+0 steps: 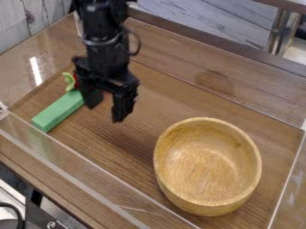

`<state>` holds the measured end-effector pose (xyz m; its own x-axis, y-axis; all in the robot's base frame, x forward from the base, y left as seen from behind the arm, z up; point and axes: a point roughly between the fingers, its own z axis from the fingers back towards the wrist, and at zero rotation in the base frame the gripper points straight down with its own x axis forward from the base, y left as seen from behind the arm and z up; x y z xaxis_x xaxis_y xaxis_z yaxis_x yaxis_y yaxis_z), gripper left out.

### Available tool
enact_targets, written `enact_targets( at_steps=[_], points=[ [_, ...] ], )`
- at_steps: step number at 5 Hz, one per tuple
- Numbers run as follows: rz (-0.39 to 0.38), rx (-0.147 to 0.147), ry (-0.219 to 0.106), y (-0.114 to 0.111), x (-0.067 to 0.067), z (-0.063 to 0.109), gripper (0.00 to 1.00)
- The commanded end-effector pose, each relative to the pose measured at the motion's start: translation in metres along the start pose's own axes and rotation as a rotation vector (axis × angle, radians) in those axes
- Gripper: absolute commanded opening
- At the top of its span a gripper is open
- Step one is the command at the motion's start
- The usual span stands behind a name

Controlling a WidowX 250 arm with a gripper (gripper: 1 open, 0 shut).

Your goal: Put the green stick in the brown bowl

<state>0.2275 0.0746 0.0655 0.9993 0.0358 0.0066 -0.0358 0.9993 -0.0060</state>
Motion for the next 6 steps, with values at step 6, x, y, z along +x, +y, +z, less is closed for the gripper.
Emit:
enact_targets(
  at_steps=[6],
  points=[
    [0.122,0.023,-0.075,0.102,0.006,-0.015,1.0]
  ],
)
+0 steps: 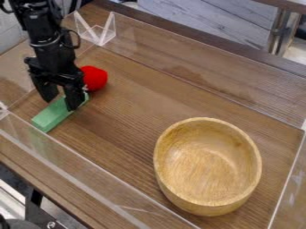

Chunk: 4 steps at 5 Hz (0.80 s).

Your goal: Put the green stick in the brown bowl

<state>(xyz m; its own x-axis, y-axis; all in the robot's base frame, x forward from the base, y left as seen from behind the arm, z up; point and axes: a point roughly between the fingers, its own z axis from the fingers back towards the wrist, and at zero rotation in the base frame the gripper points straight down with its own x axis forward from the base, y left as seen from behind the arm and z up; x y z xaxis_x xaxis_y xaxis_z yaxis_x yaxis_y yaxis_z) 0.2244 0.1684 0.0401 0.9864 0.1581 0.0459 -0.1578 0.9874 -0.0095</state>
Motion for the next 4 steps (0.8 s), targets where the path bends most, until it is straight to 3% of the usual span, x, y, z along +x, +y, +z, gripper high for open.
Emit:
enact_targets(
  at_steps=[1,3,4],
  points=[
    [-0.029,0.015,-0.034,0.007,0.008,0.009,1.0],
    [-0.137,0.003,-0.026,-0.014,0.005,0.001,1.0],
    [-0.068,0.003,-0.027,-0.011,0.012,-0.008,1.0]
  ],
)
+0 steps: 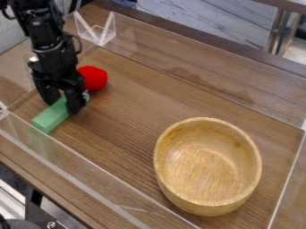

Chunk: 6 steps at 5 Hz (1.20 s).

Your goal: Put the green stick in the brown bowl

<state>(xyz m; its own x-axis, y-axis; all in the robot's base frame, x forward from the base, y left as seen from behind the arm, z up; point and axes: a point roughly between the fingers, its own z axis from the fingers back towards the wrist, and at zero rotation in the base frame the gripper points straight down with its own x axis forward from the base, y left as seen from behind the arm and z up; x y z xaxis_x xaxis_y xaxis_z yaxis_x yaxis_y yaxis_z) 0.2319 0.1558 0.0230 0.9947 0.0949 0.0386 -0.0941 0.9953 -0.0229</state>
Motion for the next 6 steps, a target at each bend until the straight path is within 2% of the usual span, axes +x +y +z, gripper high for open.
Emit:
enact_targets(
  at_steps=[1,2,3,5,6],
  points=[
    [0.062,0.018,-0.039,0.006,0.014,0.005,1.0],
    [0.089,0.013,-0.041,0.013,0.011,0.009,0.0],
    [0.116,0.007,-0.041,0.02,0.007,0.015,0.0],
    [0.076,-0.013,-0.042,0.014,0.013,0.023,0.0],
    [0.076,-0.024,-0.045,0.011,0.007,0.015,0.0]
  ],
)
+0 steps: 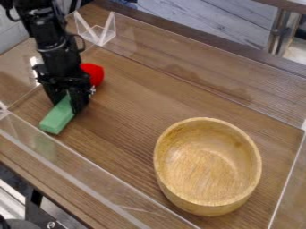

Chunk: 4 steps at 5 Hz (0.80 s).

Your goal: Put the green stick in the brown bowl

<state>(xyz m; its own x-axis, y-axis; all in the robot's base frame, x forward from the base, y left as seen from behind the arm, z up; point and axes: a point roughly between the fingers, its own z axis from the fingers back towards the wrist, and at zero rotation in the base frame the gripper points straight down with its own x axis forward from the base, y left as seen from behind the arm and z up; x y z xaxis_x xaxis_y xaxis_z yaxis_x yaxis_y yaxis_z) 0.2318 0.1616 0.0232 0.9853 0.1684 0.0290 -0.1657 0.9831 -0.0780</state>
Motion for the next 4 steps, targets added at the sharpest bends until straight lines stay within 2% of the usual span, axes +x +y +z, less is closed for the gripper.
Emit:
enact_targets(
  at_steps=[1,3,4],
  points=[
    [0.0,0.018,-0.053,0.003,0.0,0.011,0.0],
    [-0.021,0.009,-0.048,-0.008,0.008,0.015,0.0],
    [-0.031,0.022,-0.061,-0.01,0.012,0.032,0.0]
  ],
)
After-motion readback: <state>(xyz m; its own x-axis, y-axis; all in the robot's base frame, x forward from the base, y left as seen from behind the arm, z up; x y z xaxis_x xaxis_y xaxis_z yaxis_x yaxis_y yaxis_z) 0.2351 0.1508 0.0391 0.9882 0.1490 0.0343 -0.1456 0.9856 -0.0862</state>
